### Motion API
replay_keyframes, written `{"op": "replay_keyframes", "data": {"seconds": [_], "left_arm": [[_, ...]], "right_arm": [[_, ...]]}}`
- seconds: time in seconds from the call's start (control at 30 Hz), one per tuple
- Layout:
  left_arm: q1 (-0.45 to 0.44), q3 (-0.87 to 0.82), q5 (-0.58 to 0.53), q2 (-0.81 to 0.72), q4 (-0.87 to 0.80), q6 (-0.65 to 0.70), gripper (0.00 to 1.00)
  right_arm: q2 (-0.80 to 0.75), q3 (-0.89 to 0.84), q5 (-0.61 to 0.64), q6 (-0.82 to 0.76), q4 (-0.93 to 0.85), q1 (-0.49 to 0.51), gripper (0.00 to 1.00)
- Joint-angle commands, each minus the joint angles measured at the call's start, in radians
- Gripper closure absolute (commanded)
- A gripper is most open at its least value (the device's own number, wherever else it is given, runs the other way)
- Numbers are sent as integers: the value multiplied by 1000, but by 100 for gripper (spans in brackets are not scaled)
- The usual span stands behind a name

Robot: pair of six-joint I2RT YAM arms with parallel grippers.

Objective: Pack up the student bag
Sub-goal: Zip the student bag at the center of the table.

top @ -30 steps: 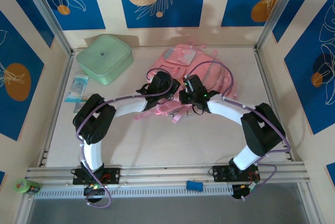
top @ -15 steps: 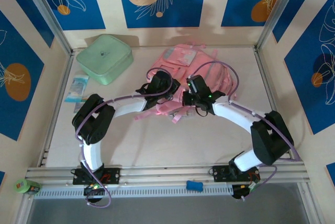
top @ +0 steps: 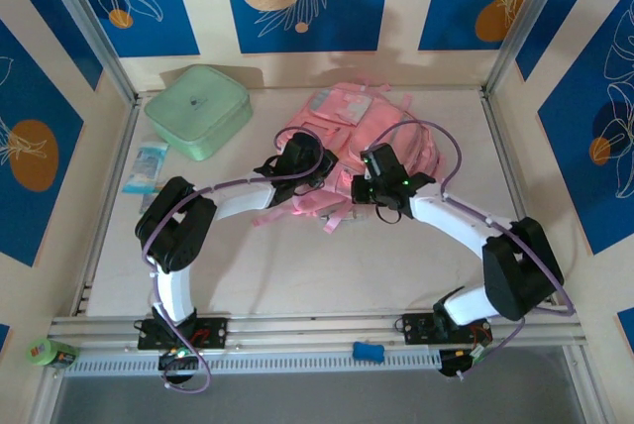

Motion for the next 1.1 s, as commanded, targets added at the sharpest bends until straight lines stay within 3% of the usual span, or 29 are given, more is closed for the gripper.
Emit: {"op": "replay_keyframes", "data": {"seconds": [0.0,0.37,0.5,0.8,1.07], "left_arm": [[6,21,14,-51,55,19,100],[4,12,16,-58,65,15,100],[2,11,16,-57,65,15,100],[5,8,20,-52,72,12,100],[4,23,23,-53,68,13,100]], "right_arm": [[51,63,-30,41,39,16,79],[164,119,111,40,140,13,65],[168,130,62,-21,199,15,61],[98,103,65,-68,216,27,63],[79,60,185,-64,247,25,63]]}}
